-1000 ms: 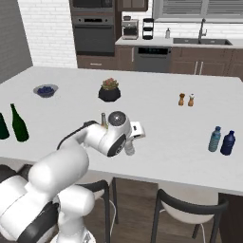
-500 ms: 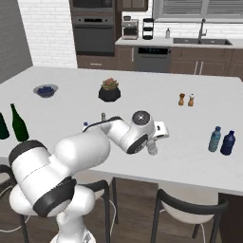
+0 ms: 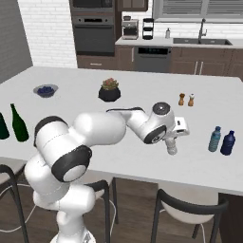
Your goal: Move the plastic bottles in the middle to the plastics group, and the glass bottles in the middle to the glass group.
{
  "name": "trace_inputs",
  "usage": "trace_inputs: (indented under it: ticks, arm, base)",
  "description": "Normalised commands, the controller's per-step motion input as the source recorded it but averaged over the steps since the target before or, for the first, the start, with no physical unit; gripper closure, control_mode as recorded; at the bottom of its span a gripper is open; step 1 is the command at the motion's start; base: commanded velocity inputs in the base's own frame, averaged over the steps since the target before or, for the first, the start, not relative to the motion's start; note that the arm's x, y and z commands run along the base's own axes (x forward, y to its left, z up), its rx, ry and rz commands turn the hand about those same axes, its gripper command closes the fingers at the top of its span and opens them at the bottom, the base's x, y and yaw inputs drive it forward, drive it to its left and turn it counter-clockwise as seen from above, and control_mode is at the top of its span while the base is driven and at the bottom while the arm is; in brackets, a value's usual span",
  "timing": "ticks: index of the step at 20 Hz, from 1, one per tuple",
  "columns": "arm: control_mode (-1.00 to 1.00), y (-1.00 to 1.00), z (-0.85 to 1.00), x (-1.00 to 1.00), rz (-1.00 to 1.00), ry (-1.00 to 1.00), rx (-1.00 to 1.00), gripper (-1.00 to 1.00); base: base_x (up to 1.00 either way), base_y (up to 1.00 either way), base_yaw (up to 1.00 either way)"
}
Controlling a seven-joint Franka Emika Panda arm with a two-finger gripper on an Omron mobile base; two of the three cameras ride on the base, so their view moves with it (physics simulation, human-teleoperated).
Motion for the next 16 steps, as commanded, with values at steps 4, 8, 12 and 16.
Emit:
trace_inputs:
  ticks: [4,8,12,16]
  arm:
    - [-1.00,-0.67,0.02,0.20,-0.05,0.05,0.02,1.00]
    - [-1.00,-0.54,-0.17,0.08,-0.04,0.00,0.09,1.00]
    - [-1.00,-0.39,-0.20,0.18,-0.05,0.00,0.15,1.00]
    - [-1.00,-0.36,-0.18,0.26,-0.04,0.00,0.11,1.00]
  base:
    - [0.00,0.00,0.00]
    - [0.00,0.00,0.00]
    - [0.00,0.00,0.00]
    - [0.00,0.00,0.00]
